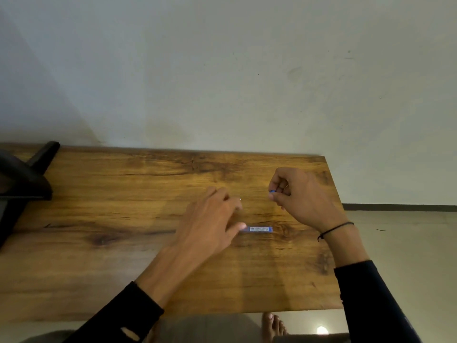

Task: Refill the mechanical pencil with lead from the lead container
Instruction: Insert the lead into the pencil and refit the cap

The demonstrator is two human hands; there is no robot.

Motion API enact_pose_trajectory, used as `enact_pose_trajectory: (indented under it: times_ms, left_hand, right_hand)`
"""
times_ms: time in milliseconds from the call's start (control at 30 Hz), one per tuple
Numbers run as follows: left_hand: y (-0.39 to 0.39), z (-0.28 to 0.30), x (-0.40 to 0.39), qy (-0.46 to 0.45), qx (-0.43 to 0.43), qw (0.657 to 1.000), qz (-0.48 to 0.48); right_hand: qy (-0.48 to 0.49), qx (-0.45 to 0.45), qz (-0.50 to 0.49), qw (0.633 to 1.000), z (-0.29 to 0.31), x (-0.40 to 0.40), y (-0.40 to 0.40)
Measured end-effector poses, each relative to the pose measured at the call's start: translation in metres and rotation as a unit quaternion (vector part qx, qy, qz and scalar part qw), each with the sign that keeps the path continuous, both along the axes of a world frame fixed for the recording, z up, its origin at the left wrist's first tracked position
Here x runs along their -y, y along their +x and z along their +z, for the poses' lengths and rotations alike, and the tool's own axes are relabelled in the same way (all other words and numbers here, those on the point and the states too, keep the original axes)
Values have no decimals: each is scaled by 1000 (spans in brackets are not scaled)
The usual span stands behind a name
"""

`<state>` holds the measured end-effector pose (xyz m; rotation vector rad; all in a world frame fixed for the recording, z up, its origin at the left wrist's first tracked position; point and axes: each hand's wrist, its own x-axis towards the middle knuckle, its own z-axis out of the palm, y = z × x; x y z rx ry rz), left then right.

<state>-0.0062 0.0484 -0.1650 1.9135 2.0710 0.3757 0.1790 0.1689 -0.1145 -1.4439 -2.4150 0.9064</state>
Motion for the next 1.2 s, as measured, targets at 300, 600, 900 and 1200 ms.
enact_pose_trajectory:
  times_ms: [300, 600, 900, 1200]
  left_hand:
    - [35, 0, 10, 54, 6, 997, -48]
    - [-3, 11, -8, 75, 456, 882, 95]
    - [-9, 6, -9, 97, 432, 893, 74]
    - [-9, 9, -7, 91, 358, 927, 63]
  right_hand:
    - [15, -27, 2, 1000, 4, 1, 2]
    - [-69, -249, 10, 966, 17, 4, -7]
    - [-62, -258, 41, 963, 20, 12, -16]
    - [-38, -210, 55, 975, 18, 12, -16]
